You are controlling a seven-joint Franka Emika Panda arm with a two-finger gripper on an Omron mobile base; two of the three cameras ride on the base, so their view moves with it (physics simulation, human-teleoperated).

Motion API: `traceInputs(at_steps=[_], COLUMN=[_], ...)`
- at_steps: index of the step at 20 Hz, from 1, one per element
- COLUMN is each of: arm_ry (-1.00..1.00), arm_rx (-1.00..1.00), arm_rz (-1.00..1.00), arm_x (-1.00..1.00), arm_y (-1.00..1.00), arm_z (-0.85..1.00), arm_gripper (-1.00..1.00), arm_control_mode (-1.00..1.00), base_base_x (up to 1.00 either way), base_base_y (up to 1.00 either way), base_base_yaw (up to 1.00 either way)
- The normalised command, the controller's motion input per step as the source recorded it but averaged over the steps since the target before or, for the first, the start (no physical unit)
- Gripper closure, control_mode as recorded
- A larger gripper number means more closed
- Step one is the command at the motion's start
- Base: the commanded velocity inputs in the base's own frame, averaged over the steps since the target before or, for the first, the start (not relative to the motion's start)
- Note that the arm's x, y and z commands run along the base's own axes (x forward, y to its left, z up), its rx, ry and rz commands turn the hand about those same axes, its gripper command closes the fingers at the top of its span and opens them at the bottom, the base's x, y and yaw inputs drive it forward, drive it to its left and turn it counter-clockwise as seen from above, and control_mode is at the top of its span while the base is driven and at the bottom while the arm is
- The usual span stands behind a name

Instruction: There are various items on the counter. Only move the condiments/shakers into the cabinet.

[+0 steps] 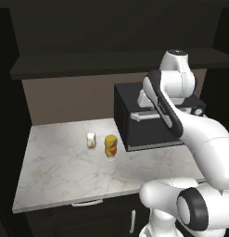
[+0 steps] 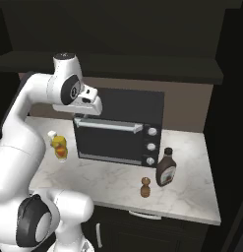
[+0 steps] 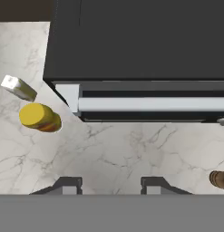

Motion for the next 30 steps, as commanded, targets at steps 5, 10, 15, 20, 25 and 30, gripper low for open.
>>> traceInputs(at_steps=[5,10,15,20,25,30], arm_ry=[0.0,0.0,0.0,0.0,-0.03,-0.03], arm_rx=[0.0,-0.04,-0.07,-0.08,-0.08,-0.06], arm_rz=[0.0,0.0,0.0,-0.02,-0.1,-0.12], arm_x=[-0.13,-0.36,-0.33,-0.17,-0.14,-0.05], arm_y=[0.0,0.18,0.39,0.6,0.53,0.47], arm_z=[-0.01,-0.02,-0.05,-0.1,-0.11,-0.15], arm_gripper=[-1.0,-1.0,-1.0,-1.0,-1.0,-1.0], arm_control_mode=[-1.0,-1.0,-1.0,-1.0,-1.0,-1.0], base_base_x=[0.0,0.0,0.0,0.0,0.0,0.0], base_base_y=[0.0,0.0,0.0,0.0,0.0,0.0], base_base_yaw=[0.0,0.0,0.0,0.0,0.0,0.0])
